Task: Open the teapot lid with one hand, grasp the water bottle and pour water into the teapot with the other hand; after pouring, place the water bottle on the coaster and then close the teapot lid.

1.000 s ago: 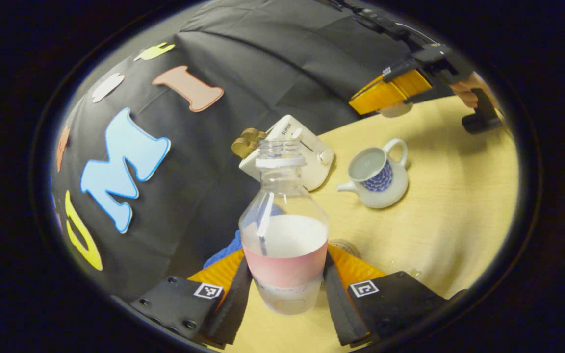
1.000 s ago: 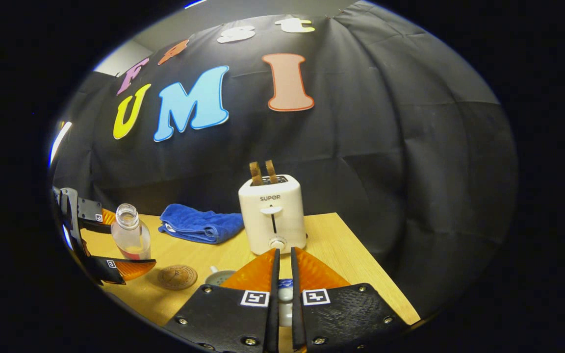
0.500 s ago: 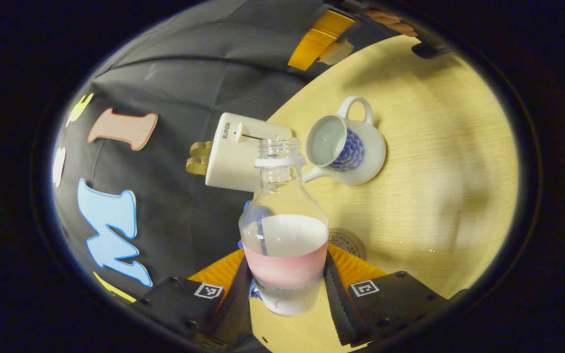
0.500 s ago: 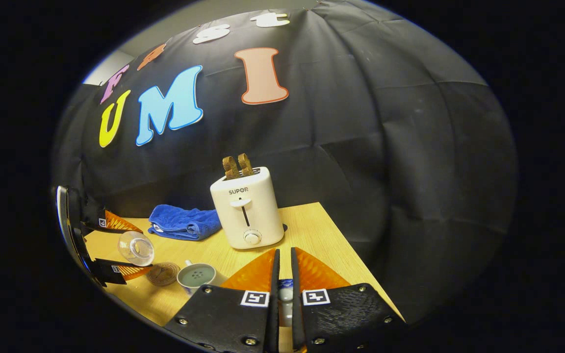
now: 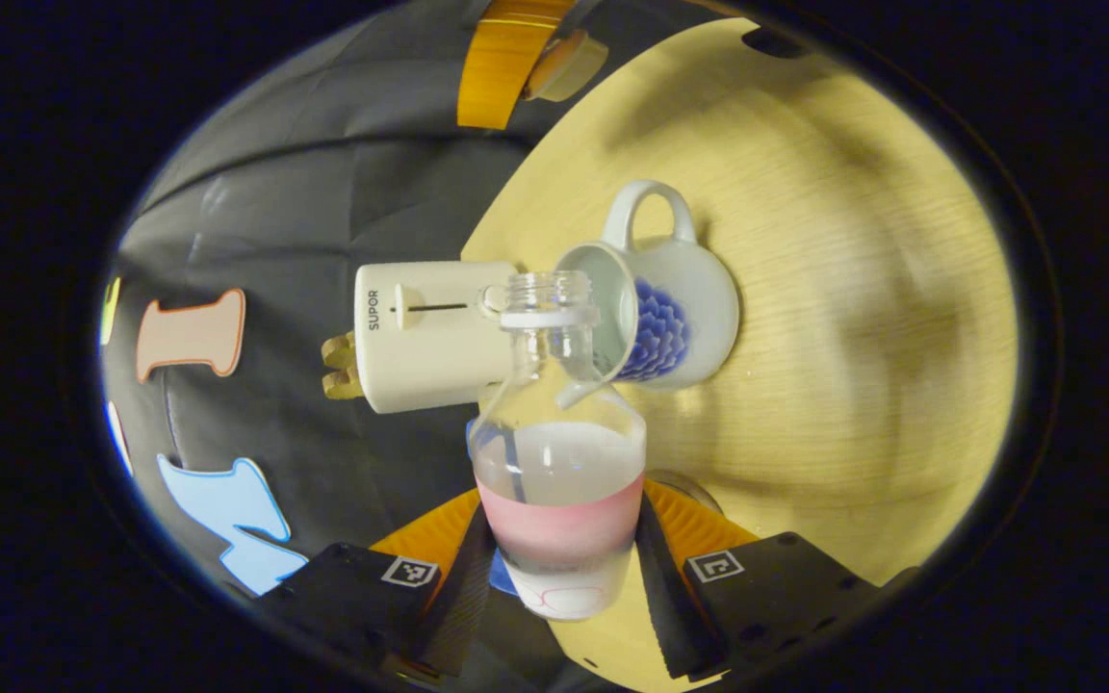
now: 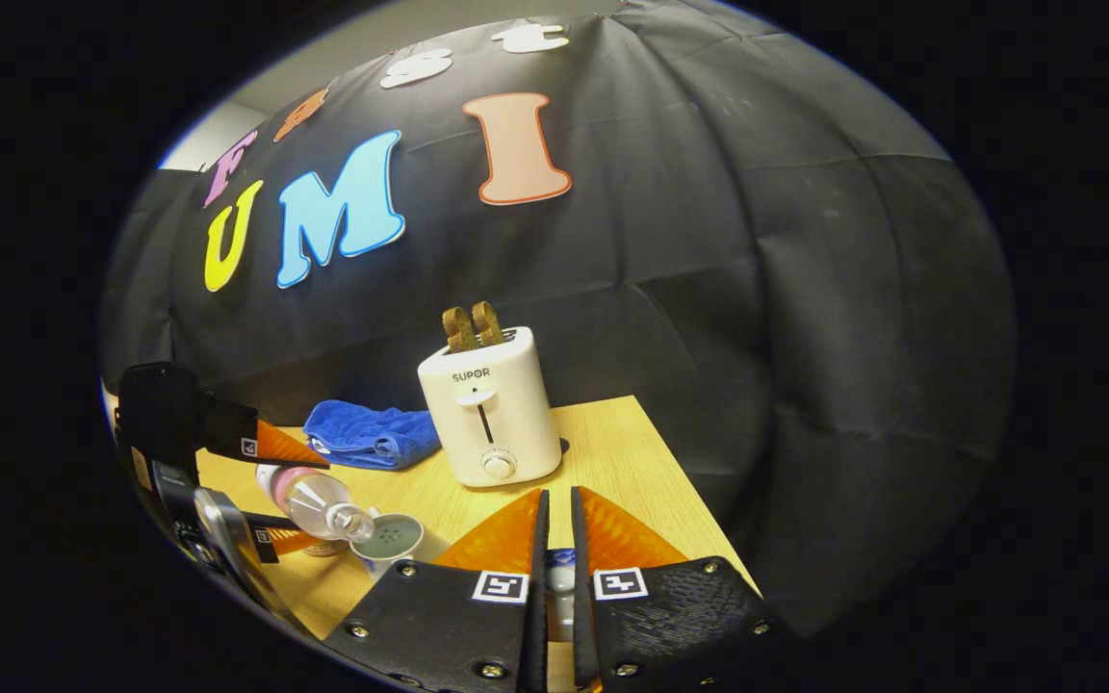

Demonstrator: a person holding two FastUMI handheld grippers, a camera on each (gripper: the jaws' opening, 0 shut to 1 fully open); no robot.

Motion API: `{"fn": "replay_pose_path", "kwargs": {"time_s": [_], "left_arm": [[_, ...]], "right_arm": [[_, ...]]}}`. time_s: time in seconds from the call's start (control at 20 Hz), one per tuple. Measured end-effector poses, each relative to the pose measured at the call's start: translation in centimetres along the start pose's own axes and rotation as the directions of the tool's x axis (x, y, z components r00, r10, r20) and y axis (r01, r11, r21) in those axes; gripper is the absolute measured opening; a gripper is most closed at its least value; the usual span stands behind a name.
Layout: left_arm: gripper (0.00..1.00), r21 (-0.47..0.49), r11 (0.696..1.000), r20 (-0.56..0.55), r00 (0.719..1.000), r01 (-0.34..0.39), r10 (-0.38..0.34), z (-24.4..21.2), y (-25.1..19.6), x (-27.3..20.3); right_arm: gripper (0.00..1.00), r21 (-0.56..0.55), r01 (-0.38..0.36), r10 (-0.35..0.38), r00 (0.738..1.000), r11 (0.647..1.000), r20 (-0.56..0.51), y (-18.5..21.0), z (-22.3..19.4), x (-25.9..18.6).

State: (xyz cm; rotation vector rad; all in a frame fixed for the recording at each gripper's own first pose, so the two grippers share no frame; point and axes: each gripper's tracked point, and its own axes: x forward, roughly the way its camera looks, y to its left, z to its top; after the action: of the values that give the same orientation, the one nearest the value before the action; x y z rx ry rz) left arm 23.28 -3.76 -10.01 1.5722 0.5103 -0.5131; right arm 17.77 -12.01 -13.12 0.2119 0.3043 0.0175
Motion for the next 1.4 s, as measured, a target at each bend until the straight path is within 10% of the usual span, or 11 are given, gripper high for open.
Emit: {"fn": "replay_pose_path", "kwargs": {"time_s": [0.7,1.4], "left_arm": [[0.84,0.363,0.931,-0.167,0.981,-0.032,0.099,-1.6,5.4,-1.5],[0.84,0.499,0.867,-0.221,0.966,-0.008,0.136,-1.0,6.8,-2.5]], "right_arm": [[0.10,-0.016,-0.020,0.020,1.000,1.000,0.017,0.5,0.7,-0.6],[0.10,-0.020,-0.033,0.034,0.999,0.999,0.019,0.8,1.0,-0.7]]}}
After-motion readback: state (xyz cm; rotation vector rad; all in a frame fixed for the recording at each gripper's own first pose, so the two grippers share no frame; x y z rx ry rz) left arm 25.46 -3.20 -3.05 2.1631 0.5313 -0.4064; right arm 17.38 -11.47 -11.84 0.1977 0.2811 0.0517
